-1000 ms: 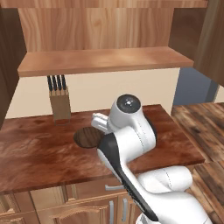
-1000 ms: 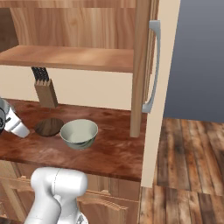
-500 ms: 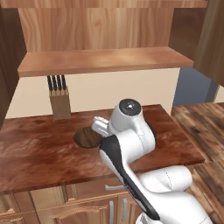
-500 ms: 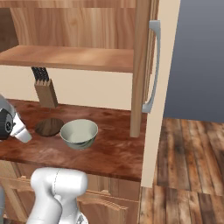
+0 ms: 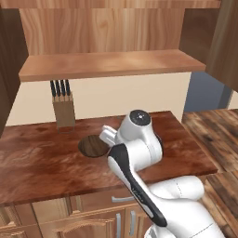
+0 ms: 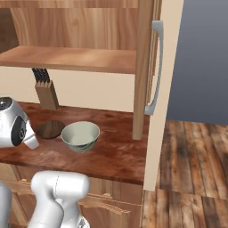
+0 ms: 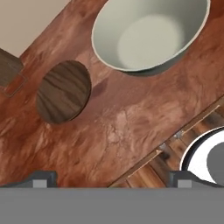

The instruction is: Pick up the bowls on the counter and stack them on top of one another in the open cabinet. Place the smaller bowl on top of the larger bowl.

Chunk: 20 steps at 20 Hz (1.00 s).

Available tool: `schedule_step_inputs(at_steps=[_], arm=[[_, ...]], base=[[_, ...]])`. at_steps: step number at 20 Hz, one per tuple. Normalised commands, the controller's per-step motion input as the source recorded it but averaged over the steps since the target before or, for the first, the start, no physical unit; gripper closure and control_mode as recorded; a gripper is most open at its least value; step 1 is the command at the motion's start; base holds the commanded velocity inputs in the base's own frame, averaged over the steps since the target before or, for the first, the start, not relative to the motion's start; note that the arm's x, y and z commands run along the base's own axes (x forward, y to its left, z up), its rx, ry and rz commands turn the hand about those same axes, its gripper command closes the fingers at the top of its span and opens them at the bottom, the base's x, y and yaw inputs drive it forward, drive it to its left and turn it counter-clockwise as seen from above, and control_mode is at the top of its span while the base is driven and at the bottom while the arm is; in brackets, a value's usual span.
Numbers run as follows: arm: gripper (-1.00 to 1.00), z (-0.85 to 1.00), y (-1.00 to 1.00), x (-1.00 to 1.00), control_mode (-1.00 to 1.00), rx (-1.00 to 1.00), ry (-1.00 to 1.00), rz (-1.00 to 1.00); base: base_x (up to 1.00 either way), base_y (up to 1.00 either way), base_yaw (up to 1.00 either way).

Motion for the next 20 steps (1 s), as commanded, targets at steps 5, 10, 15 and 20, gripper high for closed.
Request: schedule_step_inputs(at_steps=[5, 10, 15, 20], arm=[[-1.00, -0.24, 0.07, 0.41, -1.00, 0.04, 0.06, -0.05], [-1.00, -0.27, 0.11, 0.43, -1.00, 0.01, 0.07, -0.06], [-1.00, -0.25, 0.15, 0.44, -1.00, 0.00, 0.08, -0.07], [-1.00, -0.22, 0.08, 0.40, -1.00, 0.02, 0.14, -0.04]], base=[[0.00, 0.00, 0.00], [0.00, 0.00, 0.00], [0.00, 0.00, 0.00], [0.00, 0.00, 0.00]])
